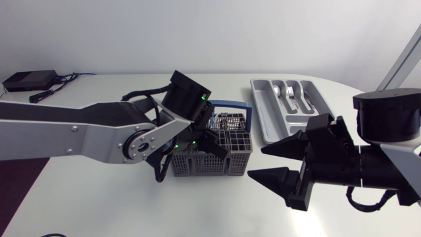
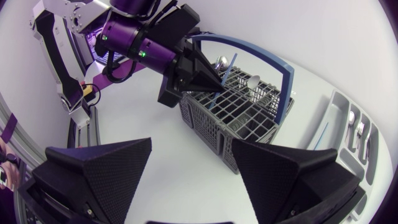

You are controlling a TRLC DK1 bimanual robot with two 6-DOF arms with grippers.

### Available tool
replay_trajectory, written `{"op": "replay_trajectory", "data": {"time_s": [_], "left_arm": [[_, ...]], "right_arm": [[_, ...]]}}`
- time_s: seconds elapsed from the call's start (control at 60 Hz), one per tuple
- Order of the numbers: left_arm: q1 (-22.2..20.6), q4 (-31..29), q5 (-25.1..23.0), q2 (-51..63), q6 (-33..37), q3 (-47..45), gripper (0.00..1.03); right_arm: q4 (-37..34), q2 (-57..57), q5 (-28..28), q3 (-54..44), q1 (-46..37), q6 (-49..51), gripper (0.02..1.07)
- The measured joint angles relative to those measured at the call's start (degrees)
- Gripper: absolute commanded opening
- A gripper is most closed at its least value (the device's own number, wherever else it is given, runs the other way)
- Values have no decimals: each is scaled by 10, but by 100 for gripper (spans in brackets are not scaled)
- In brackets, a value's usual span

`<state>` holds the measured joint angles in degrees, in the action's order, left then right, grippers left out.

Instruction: Unload the cutlery basket into the drawer organizer.

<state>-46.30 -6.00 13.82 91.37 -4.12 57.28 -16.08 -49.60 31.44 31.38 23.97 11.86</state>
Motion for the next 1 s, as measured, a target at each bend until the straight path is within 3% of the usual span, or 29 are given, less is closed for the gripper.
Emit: {"op": "replay_trajectory", "data": {"time_s": [0.35, 0.617, 1.0], "left_arm": [[0, 5, 0, 11, 0, 9, 11], [0, 11, 0, 13, -7, 10, 10], [0, 10, 0, 7, -6, 11, 10]], "right_arm": [[0, -3, 0, 0, 0, 3, 95], [17, -19, 3, -4, -7, 20, 95], [42, -62, 81, -4, -58, 80, 95]]}}
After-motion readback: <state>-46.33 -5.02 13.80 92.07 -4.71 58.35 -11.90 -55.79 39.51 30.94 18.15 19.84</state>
